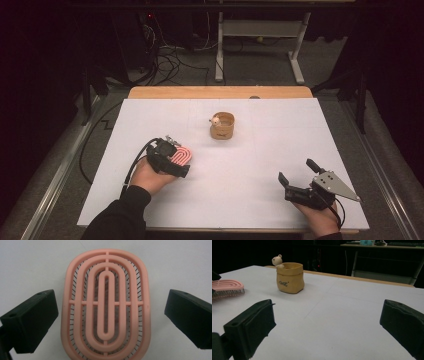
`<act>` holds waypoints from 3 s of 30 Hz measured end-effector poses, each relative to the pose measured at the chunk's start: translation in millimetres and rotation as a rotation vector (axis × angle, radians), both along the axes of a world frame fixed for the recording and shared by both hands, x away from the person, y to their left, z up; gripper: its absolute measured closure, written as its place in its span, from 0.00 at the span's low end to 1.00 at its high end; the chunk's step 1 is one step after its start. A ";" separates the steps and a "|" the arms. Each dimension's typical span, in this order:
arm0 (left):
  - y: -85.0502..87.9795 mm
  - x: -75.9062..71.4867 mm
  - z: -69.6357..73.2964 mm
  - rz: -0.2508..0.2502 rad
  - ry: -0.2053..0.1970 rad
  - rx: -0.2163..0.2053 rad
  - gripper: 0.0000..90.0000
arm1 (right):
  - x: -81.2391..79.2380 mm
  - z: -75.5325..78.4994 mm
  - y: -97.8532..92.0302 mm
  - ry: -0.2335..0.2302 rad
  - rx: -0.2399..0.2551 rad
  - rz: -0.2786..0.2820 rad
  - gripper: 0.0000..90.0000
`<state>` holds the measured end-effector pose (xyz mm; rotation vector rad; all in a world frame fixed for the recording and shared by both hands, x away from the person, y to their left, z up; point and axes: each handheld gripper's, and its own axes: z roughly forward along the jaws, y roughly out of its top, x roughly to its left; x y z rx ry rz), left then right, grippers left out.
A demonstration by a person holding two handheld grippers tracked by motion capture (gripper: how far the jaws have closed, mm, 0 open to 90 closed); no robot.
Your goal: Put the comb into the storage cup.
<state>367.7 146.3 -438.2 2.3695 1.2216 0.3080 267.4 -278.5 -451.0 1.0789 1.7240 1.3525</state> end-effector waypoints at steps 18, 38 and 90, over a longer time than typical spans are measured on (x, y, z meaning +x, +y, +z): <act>10.7 -0.1 -3.6 0.012 -0.012 -0.054 0.00 | -2.4 0.8 -2.1 -0.004 0.002 -0.008 0.00; 6.3 6.7 -11.7 0.000 0.045 -0.007 0.00 | -2.4 1.0 -2.9 -0.008 0.002 -0.013 0.00; 5.1 -4.0 -12.4 -0.048 -0.069 -0.037 0.20 | -4.1 1.7 -6.0 -0.013 0.015 -0.025 0.00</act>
